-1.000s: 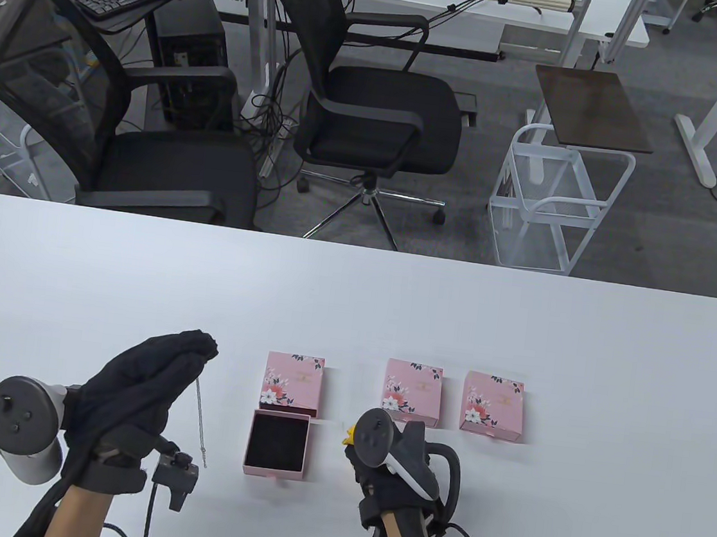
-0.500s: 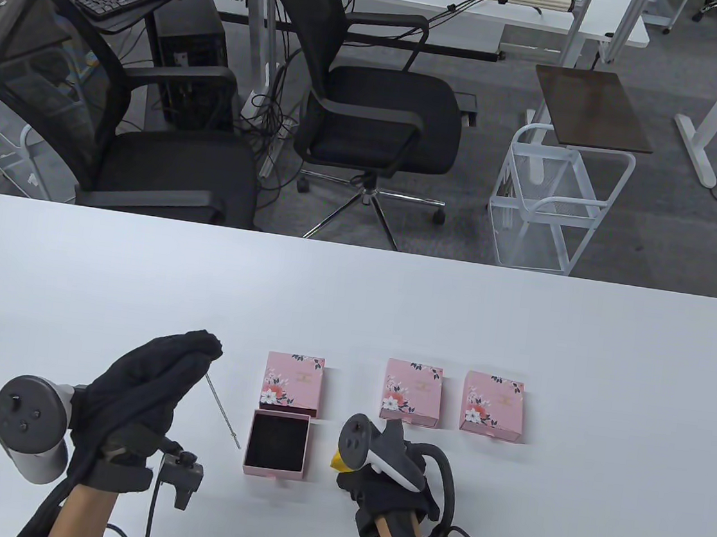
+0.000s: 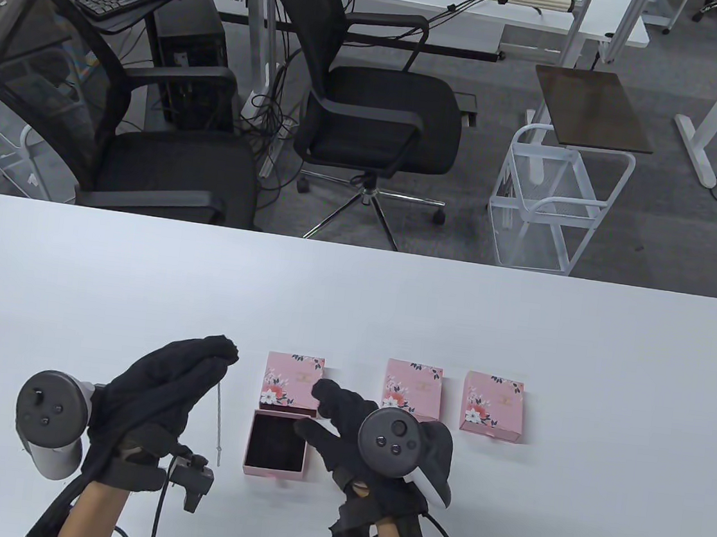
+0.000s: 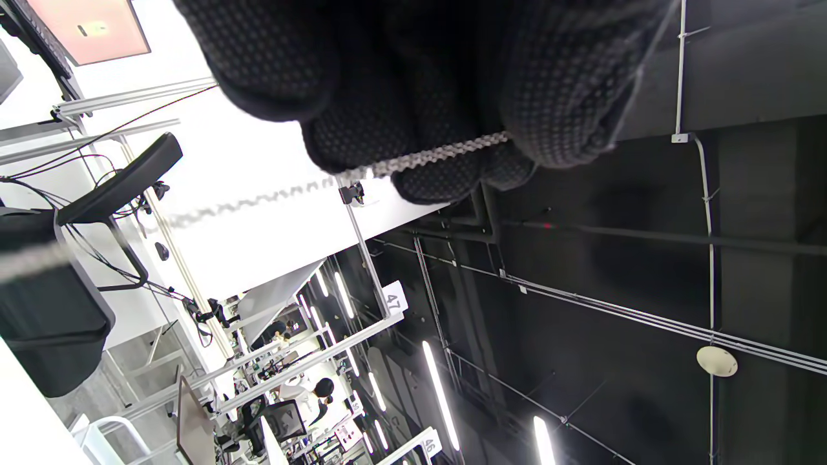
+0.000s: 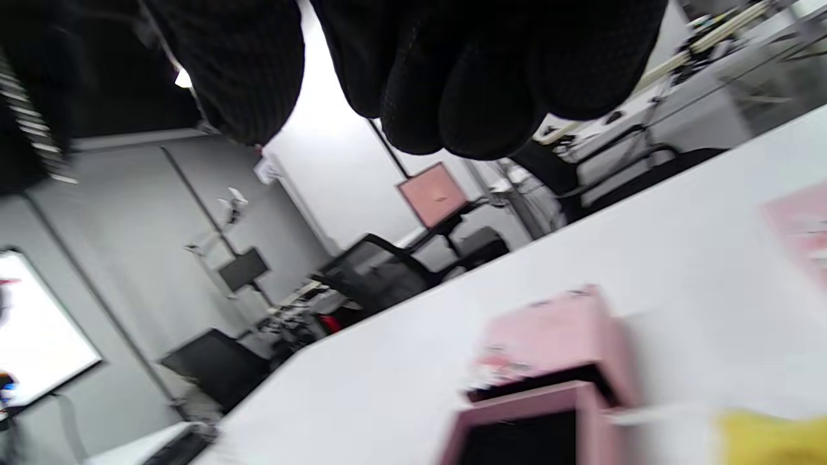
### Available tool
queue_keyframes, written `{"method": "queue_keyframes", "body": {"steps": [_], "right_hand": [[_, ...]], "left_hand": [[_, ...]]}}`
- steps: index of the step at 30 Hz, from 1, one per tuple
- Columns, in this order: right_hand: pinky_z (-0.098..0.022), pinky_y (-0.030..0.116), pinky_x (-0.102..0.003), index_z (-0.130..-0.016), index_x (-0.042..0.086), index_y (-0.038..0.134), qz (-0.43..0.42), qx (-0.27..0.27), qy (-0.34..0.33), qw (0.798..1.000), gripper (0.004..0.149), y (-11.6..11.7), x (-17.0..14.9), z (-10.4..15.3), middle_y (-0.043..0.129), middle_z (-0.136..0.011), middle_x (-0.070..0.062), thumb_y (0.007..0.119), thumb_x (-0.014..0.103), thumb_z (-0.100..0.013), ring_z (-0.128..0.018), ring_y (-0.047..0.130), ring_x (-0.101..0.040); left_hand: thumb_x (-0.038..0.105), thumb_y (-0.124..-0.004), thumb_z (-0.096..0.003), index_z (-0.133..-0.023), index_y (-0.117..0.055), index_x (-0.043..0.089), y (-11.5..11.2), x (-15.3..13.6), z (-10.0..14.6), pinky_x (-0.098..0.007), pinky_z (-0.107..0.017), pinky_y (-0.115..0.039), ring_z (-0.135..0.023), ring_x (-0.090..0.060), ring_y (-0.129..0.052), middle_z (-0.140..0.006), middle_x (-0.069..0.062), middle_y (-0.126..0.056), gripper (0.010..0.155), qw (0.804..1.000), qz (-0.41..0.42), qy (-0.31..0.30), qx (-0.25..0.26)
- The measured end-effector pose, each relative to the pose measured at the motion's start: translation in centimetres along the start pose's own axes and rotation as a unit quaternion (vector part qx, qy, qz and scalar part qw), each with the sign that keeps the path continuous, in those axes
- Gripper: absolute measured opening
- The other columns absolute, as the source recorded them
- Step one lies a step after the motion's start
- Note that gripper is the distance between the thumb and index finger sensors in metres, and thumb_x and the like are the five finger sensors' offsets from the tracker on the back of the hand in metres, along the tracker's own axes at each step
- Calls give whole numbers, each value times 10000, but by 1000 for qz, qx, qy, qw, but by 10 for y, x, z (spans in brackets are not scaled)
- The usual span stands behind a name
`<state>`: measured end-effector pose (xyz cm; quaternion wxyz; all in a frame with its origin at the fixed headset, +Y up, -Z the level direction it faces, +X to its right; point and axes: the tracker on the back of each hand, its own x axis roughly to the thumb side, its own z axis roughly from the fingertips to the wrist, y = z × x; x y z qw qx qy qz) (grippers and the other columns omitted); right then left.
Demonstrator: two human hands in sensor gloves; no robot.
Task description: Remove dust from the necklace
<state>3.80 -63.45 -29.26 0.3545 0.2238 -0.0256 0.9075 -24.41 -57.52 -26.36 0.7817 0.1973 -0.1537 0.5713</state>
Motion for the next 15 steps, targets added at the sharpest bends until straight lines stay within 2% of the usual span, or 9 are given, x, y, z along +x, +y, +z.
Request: {"method": "queue_keyframes", "body": {"steps": [4,8,10,12,15], "right_hand": [[-638,672,-582,-1116,75,588,-26,44,-44,998,651,13,32,-12,717,-1029,-248,806,430,-617,-818,783,-473],[-641,667,-591,-1110,79,600,13,52,-49,997,655,39,40,-25,721,-1032,-246,811,440,-606,-821,786,-473],[-622,695,-571,-1050,117,690,20,24,-47,998,538,48,36,-28,792,-969,-208,817,402,-612,-769,835,-437],[-597,726,-548,-978,150,757,36,28,-38,998,407,48,30,-29,858,-887,-167,795,353,-627,-700,883,-395],[-580,740,-538,-952,159,779,43,15,-31,998,368,44,24,-28,880,-852,-154,792,334,-629,-669,897,-383]], "left_hand": [[457,-892,-535,-858,-929,312,-5,-2,0,-418,-549,-828,-749,-216,-947,-843,15,-1018,356,1000,-6,2,-7],[458,-893,-534,-856,-932,313,-11,-5,-1,-419,-548,-828,-748,-217,-948,-843,17,-1018,355,1000,-11,7,-15],[459,-892,-535,-857,-930,315,-12,-7,-1,-418,-548,-828,-750,-217,-947,-844,16,-1018,355,1000,-13,11,-15],[457,-893,-535,-857,-931,313,-10,-9,-2,-418,-548,-828,-749,-217,-947,-843,16,-1018,355,1000,-16,13,-13],[460,-895,-533,-853,-935,312,-6,-11,-3,-415,-542,-831,-738,-213,-952,-830,12,-1025,355,1000,-18,20,-6]]}}
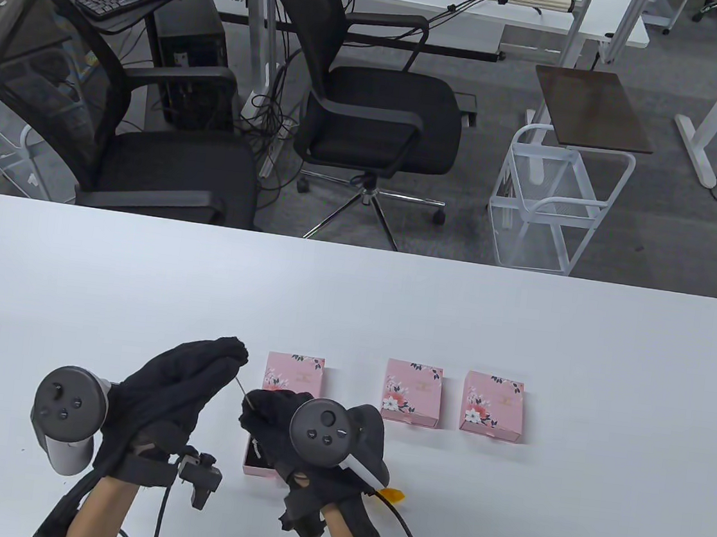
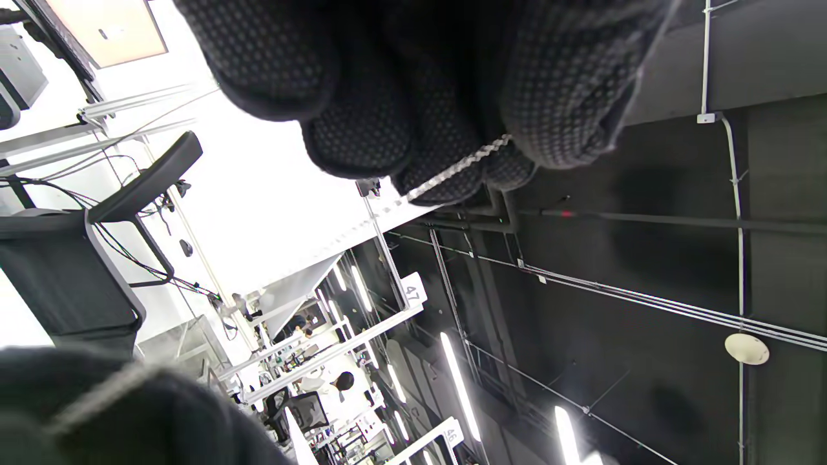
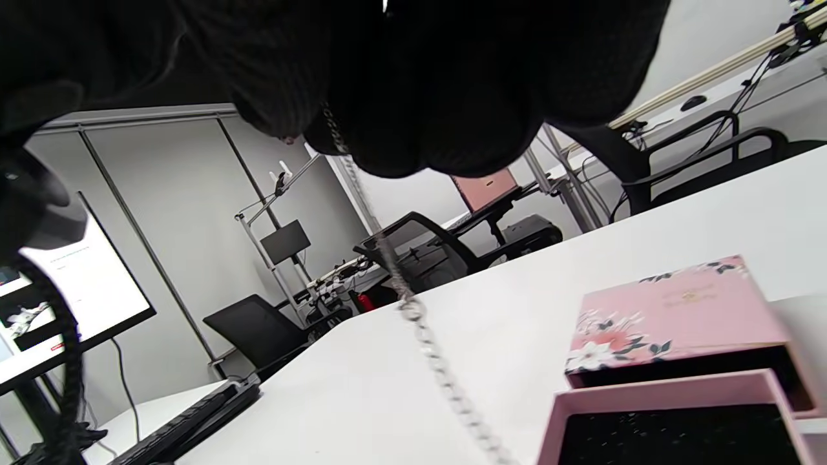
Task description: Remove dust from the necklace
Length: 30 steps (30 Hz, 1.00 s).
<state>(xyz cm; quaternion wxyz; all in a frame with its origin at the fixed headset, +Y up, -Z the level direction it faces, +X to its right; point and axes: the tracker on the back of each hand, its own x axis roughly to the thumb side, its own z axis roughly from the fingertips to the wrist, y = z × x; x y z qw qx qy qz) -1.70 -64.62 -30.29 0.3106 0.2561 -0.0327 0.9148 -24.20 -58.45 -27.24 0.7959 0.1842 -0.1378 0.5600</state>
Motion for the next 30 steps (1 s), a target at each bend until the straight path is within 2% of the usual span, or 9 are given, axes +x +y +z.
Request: {"method": "queue_keyframes", "body": {"steps": [11,17,20,30], "right_hand": [[-554,762,-529,-935,135,808,28,-48,34,998,365,-20,-19,3,916,-810,-151,796,325,-624,-626,925,-370],[-538,773,-522,-926,130,817,30,-79,47,995,362,-24,-24,5,928,-792,-153,799,325,-621,-606,936,-363],[-536,775,-519,-925,130,818,34,-101,52,993,362,-25,-25,6,929,-790,-152,798,327,-622,-600,939,-361],[-534,777,-516,-929,132,812,32,-135,63,988,363,-23,-26,8,924,-794,-150,791,328,-625,-605,935,-359]], "left_hand": [[472,-915,-516,-831,-953,307,25,-11,-4,-416,-533,-836,-723,-210,-962,-803,11,-1040,358,999,-14,21,37],[486,-930,-500,-811,-966,307,30,-19,-6,-415,-525,-841,-708,-207,-970,-778,13,-1051,360,998,-43,34,42],[490,-935,-493,-804,-971,304,26,-24,-9,-418,-523,-841,-706,-207,-972,-770,11,-1054,364,997,-63,42,24],[507,-942,-481,-787,-981,303,-16,-55,-18,-419,-516,-845,-695,-206,-979,-746,13,-1065,370,980,-177,60,-71]]}}
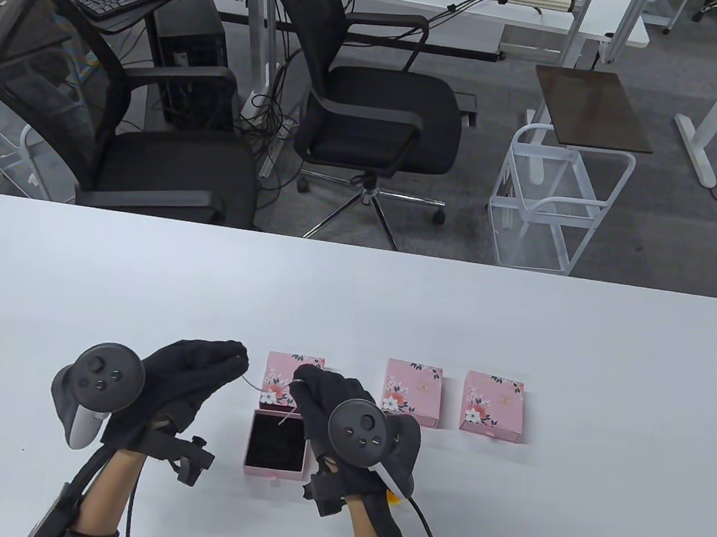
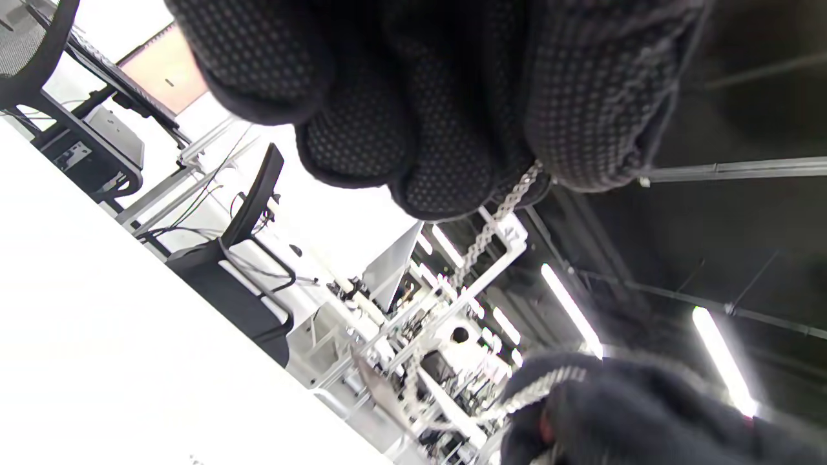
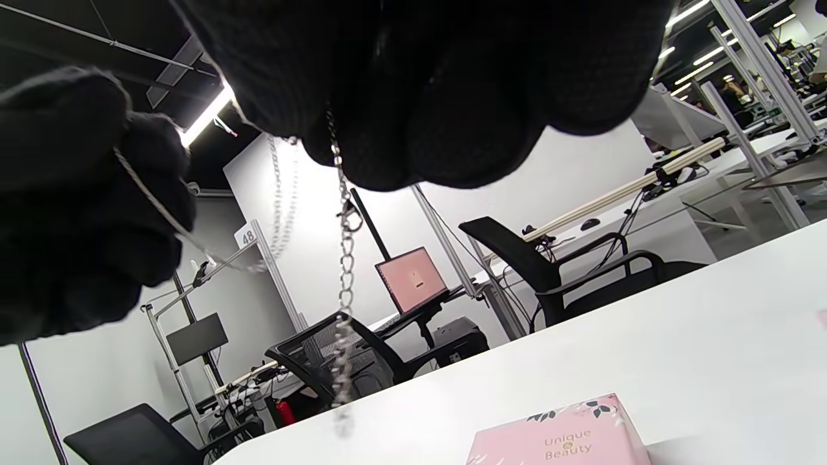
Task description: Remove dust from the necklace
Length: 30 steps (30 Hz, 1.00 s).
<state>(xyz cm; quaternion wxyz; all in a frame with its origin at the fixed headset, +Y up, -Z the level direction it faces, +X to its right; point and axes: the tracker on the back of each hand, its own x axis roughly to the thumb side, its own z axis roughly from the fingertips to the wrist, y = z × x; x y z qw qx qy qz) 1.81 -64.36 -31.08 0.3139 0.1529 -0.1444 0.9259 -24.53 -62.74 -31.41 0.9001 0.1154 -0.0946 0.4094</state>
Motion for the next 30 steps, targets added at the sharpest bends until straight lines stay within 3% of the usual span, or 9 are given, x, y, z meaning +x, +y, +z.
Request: {"method": "queue_keyframes", "body": {"steps": [11,30], "right_hand": [[-539,772,-517,-939,135,800,13,26,16,999,363,19,-6,-1,914,-811,-152,781,325,-630,-619,930,-366],[-559,753,-538,-958,128,783,90,165,44,981,367,70,-19,2,897,-844,-168,758,317,-644,-655,916,-389]], "left_hand": [[462,-931,-496,-809,-969,303,-44,-15,-6,-425,-530,-838,-717,-215,-968,-779,7,-1051,353,993,-94,17,-75],[435,-911,-512,-851,-941,313,-106,-44,-4,-437,-573,-813,-783,-231,-932,-846,11,-1019,361,952,-240,43,-186]]}}
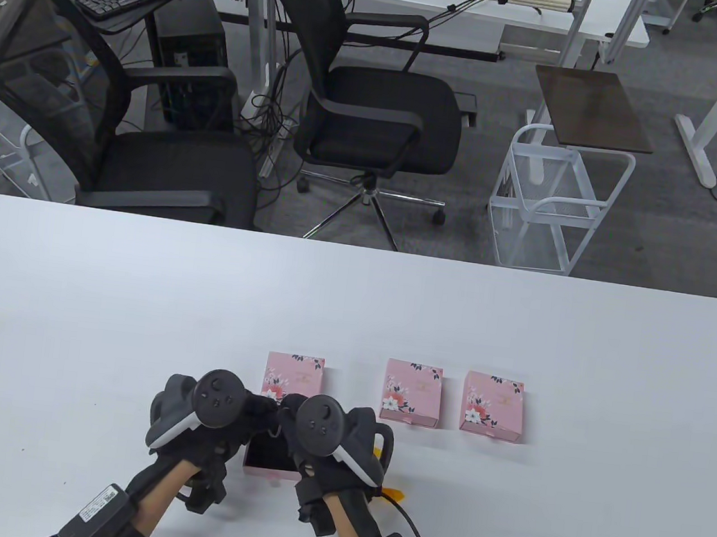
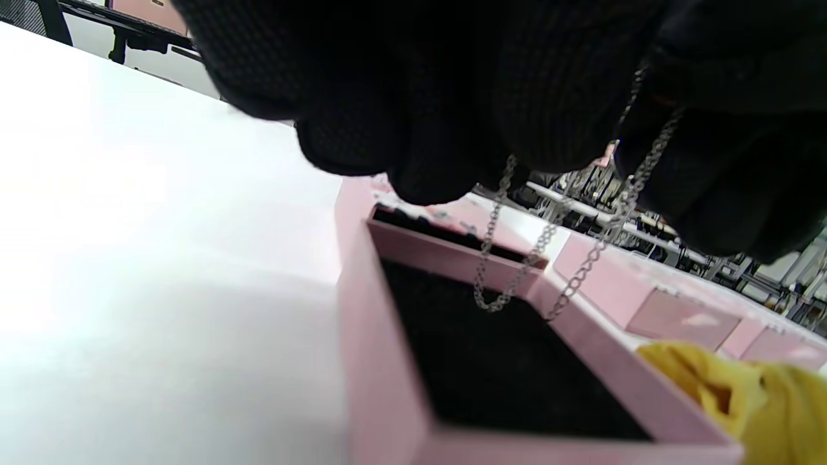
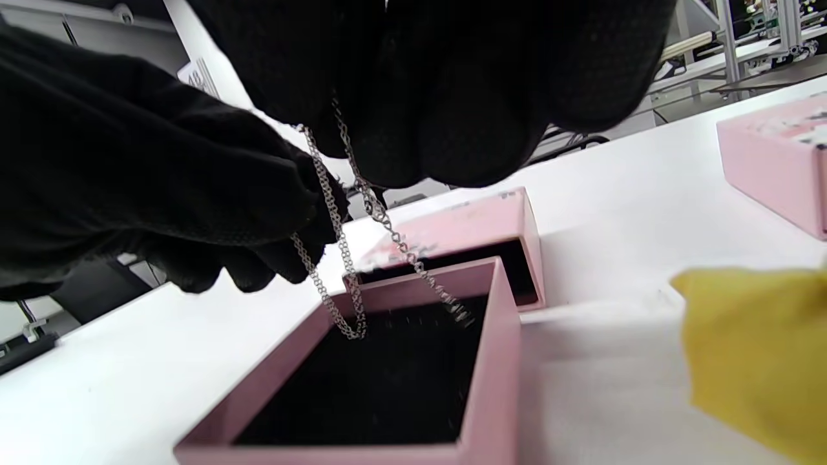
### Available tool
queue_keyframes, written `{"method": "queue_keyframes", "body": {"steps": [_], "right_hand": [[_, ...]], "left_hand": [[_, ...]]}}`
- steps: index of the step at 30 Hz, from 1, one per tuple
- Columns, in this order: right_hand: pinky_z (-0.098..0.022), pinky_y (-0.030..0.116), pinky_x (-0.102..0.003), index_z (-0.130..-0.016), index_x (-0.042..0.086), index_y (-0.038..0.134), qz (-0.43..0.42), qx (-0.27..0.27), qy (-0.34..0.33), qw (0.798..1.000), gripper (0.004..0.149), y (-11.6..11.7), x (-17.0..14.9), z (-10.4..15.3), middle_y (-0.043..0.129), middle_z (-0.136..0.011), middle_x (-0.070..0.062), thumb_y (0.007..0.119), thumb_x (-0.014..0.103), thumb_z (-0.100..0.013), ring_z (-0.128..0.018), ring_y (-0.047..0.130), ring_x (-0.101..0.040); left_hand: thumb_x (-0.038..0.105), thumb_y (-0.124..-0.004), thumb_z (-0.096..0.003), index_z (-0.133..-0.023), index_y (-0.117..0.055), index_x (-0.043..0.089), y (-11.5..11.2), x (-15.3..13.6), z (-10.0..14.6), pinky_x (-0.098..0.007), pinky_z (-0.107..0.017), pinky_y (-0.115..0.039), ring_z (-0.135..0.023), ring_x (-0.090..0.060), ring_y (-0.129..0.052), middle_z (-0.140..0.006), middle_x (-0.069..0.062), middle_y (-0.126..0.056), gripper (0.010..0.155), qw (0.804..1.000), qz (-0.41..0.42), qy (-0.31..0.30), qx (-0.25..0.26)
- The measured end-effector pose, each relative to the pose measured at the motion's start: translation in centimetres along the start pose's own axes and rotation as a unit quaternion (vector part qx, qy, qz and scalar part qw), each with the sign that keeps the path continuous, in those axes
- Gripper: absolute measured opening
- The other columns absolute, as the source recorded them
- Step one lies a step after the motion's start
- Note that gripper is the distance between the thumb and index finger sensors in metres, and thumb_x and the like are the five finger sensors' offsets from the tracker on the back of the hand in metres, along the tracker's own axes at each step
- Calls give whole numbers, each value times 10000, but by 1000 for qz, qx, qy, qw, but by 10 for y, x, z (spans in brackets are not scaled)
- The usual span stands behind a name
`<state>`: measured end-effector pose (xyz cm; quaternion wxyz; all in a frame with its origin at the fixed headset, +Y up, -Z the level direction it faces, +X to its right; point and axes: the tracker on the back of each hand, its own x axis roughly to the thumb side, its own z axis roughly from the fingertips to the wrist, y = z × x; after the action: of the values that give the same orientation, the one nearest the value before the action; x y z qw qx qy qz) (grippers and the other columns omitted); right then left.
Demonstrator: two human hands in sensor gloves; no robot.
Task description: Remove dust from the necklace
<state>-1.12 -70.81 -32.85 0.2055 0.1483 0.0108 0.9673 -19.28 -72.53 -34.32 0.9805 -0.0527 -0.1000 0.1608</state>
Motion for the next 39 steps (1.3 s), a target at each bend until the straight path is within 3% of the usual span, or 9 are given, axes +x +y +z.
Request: {"method": "queue_keyframes", "body": {"steps": [7,15,18,22,25,29,33,39], "right_hand": [[-560,750,-537,-958,128,785,49,45,12,998,366,13,0,-2,896,-840,-171,759,316,-646,-649,912,-391],[-562,749,-532,-965,139,784,110,57,12,992,375,18,4,1,888,-849,-171,774,323,-638,-656,906,-388],[-570,742,-536,-984,133,766,120,67,14,990,402,14,3,1,872,-870,-178,787,331,-635,-672,895,-395],[-579,733,-542,-998,136,748,116,61,16,991,427,0,2,3,854,-891,-182,806,336,-626,-691,881,-402],[-580,733,-542,-989,144,755,118,76,14,990,413,-10,5,4,858,-885,-179,811,331,-625,-687,883,-399],[-605,704,-566,-994,165,753,129,141,6,982,424,-3,14,6,832,-918,-199,824,350,-620,-720,858,-421],[-647,637,-611,-1047,188,692,165,193,3,967,519,13,23,7,730,-999,-248,848,403,-602,-792,771,-470],[-667,575,-643,-1066,199,642,209,206,31,956,563,32,27,9,603,-1052,-306,871,402,-593,-827,677,-518]], "left_hand": [[467,-914,-499,-847,-943,334,-9,10,0,-461,-650,-742,-920,-271,-794,-997,1,-897,373,995,-95,-7,-4],[487,-905,-498,-867,-922,367,-19,18,1,-500,-705,-664,-989,-322,-663,-1118,-54,-759,389,989,-144,-13,-5],[506,-897,-496,-905,-894,367,-16,16,1,-495,-705,-666,-984,-319,-669,-1122,-51,-754,432,992,-125,-16,-1],[461,-853,-538,-898,-895,353,-8,7,2,-481,-684,-694,-953,-303,-717,-1078,-37,-804,379,996,-73,7,49],[432,-805,-570,-963,-840,324,-10,0,1,-497,-696,-684,-970,-318,-706,-1090,-54,-787,408,996,-50,22,64],[440,-697,-606,-1088,-671,315,-23,-3,-5,-551,-757,-586,-1063,-357,-553,-1200,-86,-606,499,999,-48,8,8],[443,-627,-618,-1154,-497,312,-35,-5,-9,-592,-795,-449,-1106,-396,-352,-1267,-33,-351,567,998,-35,-15,-46],[448,-592,-620,-1161,-429,330,-42,-11,-13,-604,-796,-422,-1104,-416,-331,-1268,20,-321,577,996,-37,-10,-81]]}}
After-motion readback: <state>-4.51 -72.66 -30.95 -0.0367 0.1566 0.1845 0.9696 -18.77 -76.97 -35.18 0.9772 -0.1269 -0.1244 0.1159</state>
